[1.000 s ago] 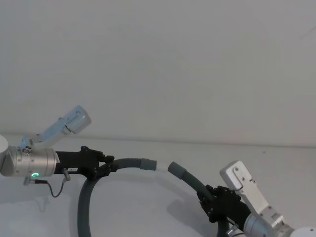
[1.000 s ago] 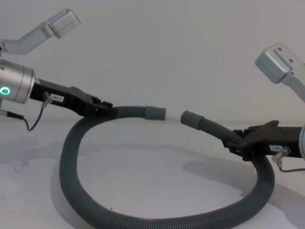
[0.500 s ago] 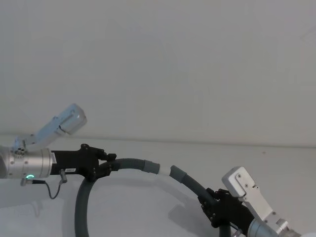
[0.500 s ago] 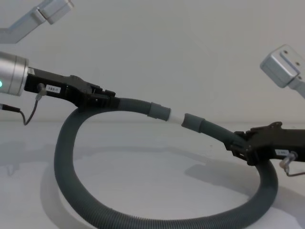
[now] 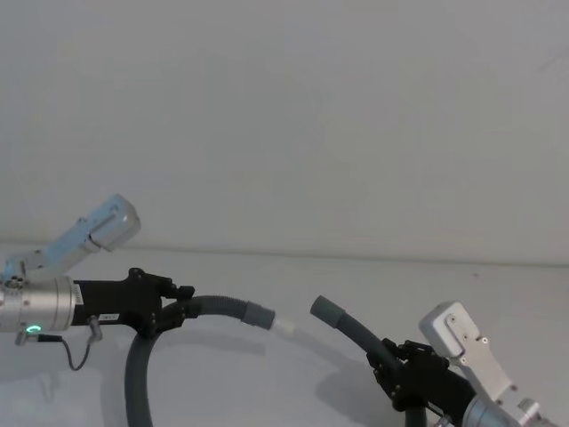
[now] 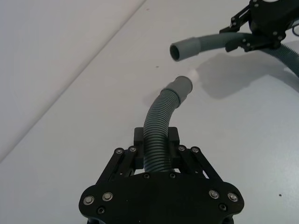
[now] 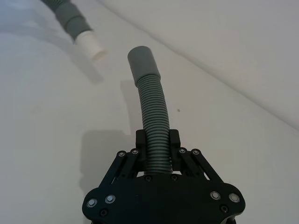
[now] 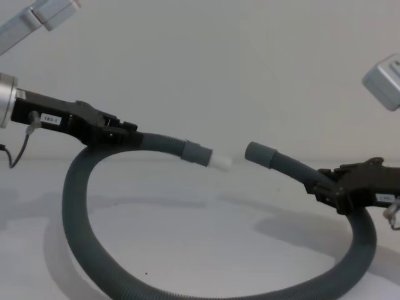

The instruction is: Use both hands to pick up one end of the pipe from the table, align the ends, and insert them.

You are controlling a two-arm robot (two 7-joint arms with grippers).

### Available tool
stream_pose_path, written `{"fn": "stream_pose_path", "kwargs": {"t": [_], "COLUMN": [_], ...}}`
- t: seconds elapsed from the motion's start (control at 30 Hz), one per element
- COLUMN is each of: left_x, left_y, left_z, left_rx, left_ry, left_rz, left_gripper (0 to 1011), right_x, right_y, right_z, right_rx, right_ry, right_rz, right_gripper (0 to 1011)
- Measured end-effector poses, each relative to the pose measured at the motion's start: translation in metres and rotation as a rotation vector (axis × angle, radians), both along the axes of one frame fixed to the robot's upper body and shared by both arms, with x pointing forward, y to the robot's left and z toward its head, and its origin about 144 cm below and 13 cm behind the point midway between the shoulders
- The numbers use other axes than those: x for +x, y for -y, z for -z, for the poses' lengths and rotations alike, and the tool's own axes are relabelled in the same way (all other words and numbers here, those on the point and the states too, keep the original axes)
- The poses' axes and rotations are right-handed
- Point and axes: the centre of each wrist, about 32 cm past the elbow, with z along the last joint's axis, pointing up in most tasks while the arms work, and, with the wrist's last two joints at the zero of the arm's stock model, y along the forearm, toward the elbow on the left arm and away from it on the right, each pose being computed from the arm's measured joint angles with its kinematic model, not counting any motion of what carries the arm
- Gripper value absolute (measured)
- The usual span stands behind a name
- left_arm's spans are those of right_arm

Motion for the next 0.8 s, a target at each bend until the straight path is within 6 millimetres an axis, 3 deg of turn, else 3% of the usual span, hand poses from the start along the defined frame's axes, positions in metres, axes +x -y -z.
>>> {"fn": "stream_pose_path", "kwargs": {"t": [0.8], "left_x": [-0.016], "left_y": [-0.007], "left_z": [-0.002], "left_rx": [0.015], "left_ry": [0.027], "left_rz": [-0.025], "left_gripper": [271], "right_x": [-0.01], "right_y": [0.028], "right_z": [0.006], "right_rx": [0.05], "right_ry": [-0.001], "right_rz": [-0.08], "right_gripper": [258]}}
